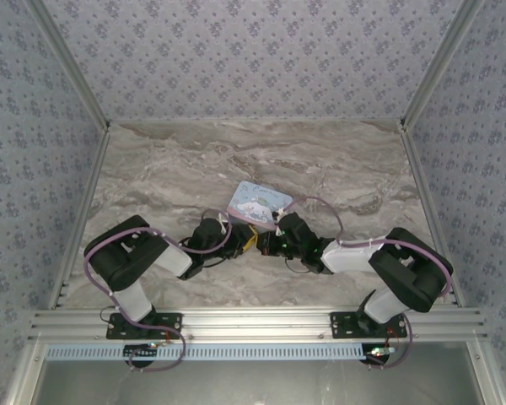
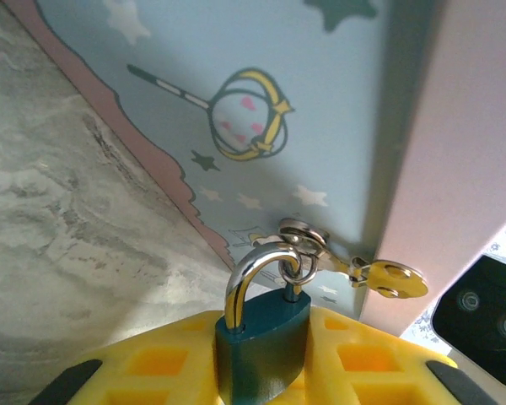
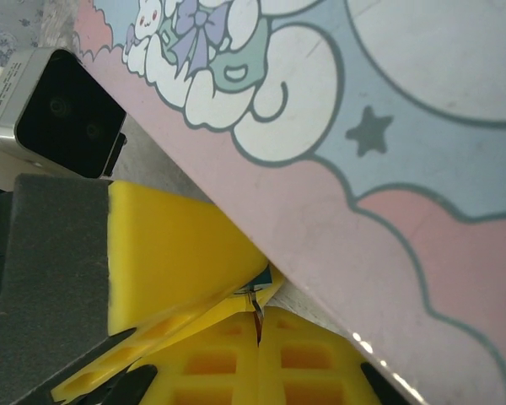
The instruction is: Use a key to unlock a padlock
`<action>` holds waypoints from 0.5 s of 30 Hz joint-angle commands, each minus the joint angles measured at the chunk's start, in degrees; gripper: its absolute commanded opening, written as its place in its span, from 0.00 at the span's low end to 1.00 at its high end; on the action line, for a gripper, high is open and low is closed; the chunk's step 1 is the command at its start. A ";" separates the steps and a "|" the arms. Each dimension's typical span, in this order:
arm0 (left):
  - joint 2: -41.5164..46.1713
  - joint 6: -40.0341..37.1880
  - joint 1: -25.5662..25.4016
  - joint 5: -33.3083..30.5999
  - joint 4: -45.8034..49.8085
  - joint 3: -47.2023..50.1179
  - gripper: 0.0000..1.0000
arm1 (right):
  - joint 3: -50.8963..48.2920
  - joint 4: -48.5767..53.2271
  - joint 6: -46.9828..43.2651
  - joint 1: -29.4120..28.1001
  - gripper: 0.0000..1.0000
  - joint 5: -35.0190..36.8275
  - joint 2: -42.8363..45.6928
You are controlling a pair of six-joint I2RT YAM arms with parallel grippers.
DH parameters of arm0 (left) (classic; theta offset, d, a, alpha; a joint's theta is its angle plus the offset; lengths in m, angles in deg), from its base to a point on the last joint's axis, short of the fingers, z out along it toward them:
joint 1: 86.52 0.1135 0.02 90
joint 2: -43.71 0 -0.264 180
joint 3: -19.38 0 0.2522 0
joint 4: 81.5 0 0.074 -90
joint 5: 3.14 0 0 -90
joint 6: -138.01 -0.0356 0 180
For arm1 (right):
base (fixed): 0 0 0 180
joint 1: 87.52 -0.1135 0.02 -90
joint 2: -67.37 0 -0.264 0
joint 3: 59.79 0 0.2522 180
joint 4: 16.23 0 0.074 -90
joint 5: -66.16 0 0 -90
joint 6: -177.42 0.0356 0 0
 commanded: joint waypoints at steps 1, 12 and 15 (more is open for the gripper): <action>0.58 0.10 -0.45 -1.24 1.39 -0.99 0.24 | 0.25 -0.77 0.81 0.38 0.00 -0.27 -0.32; 3.69 -1.38 -0.52 -2.78 6.11 -1.34 0.08 | -0.97 -2.38 0.89 1.18 0.00 -1.47 0.18; 4.06 -1.60 -0.57 -2.92 6.72 -1.44 0.01 | -1.05 -2.42 -0.26 1.51 0.00 -1.69 1.10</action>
